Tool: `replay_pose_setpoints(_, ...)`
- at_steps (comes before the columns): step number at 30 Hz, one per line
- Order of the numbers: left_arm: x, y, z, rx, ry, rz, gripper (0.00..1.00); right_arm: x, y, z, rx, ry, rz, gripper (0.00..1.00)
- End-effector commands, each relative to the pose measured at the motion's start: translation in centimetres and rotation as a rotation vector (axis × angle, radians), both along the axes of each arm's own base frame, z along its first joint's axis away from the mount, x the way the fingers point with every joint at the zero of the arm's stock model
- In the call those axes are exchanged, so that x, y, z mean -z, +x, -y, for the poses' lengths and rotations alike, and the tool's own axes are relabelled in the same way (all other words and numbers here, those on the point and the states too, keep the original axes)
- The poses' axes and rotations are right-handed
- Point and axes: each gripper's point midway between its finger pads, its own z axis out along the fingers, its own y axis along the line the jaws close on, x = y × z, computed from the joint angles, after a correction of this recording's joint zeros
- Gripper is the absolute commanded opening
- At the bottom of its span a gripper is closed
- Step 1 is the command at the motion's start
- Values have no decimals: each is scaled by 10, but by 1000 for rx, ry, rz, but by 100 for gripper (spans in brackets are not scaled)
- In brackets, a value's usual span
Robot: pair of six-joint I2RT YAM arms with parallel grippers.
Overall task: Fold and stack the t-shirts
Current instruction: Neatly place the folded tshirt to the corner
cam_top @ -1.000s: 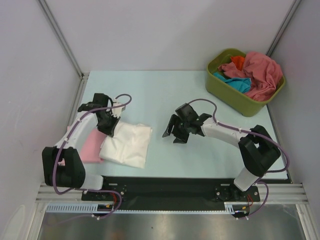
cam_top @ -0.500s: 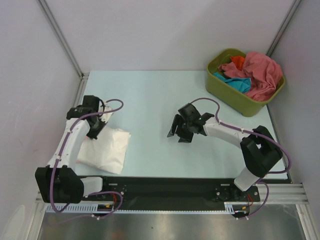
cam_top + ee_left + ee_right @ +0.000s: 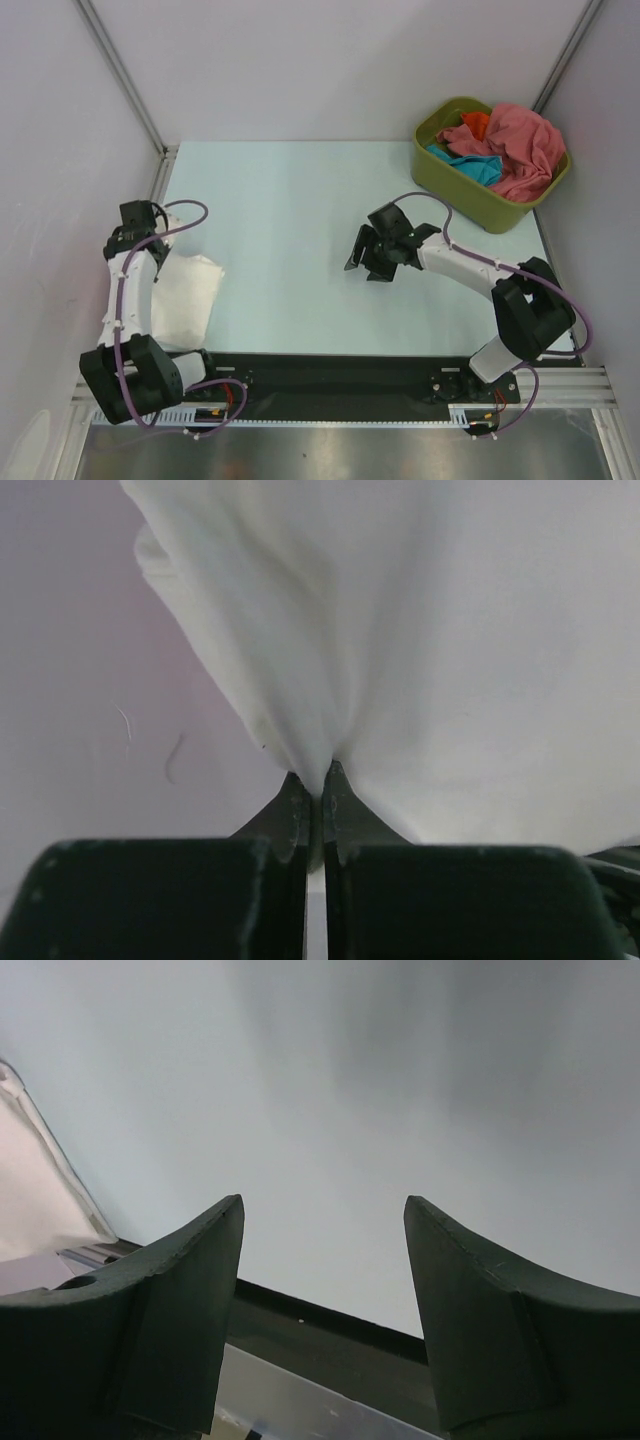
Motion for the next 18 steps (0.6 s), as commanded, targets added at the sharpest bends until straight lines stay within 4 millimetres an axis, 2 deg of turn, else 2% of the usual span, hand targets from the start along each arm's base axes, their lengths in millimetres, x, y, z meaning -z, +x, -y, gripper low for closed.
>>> replay_pose_setpoints(1, -2, 3, -32, -59, 68, 62, 0, -11, 2, 9, 0, -10, 37, 70)
replay_pose_setpoints(3, 1, 3, -44, -103, 38, 103, 0, -11, 3, 11, -1, -13, 39, 70)
replay_pose_setpoints(8, 3, 15, -58, -161, -65, 230, 0, -11, 8, 11, -6, -12, 34, 70)
replay_pose_setpoints(12, 5, 16, -74, -194, -78, 287, 0, -12, 11, 9, -10, -15, 33, 70)
replay_pose_setpoints(18, 37, 15, -84, -229, -121, 272, 0, -14, 16, 3, -23, -8, 33, 70)
